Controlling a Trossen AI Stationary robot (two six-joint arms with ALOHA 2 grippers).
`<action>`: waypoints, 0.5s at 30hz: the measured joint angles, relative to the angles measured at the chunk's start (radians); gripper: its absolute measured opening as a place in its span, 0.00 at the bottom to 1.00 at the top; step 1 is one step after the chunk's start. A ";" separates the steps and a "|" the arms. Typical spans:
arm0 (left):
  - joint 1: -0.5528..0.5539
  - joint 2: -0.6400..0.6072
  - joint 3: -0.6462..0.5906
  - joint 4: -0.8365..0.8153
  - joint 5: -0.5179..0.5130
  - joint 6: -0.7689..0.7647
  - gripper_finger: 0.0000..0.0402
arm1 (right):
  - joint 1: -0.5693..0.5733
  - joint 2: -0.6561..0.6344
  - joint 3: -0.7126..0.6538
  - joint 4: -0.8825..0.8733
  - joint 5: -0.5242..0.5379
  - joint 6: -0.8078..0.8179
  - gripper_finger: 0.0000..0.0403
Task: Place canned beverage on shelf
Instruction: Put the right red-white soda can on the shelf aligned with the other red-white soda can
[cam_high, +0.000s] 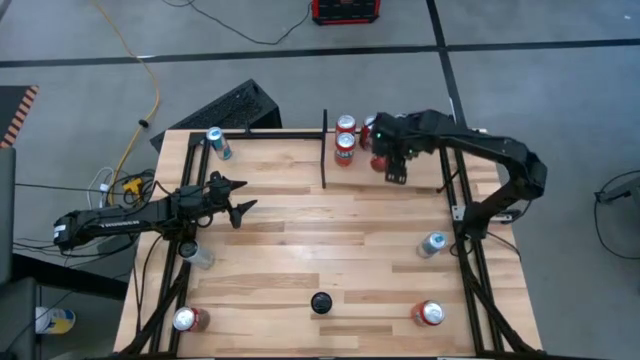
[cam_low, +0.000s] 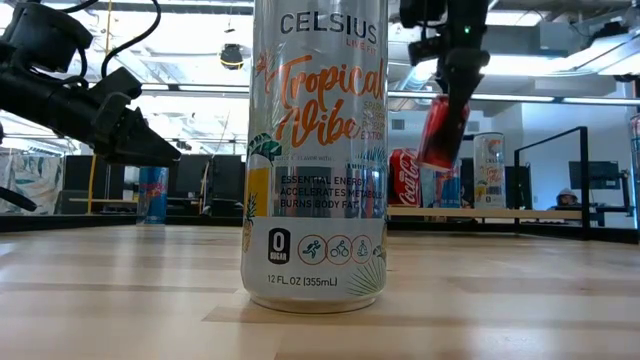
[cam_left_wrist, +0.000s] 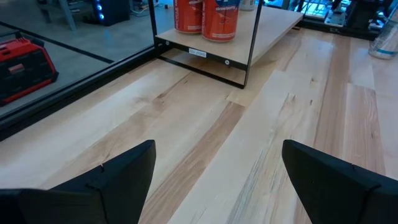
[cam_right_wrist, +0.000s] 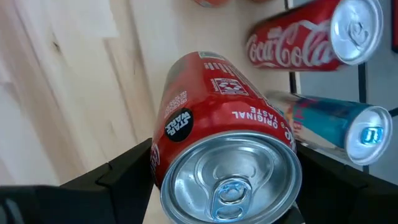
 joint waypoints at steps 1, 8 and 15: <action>0.000 0.000 0.000 0.000 0.000 0.000 0.83 | -0.017 0.000 0.000 0.000 -0.013 -0.020 0.84; 0.000 0.000 0.000 0.000 0.000 0.000 0.83 | -0.039 0.048 0.000 0.025 -0.008 -0.188 0.84; 0.000 0.000 0.000 0.000 0.000 0.000 0.83 | -0.087 0.160 0.044 -0.060 -0.053 -0.038 0.84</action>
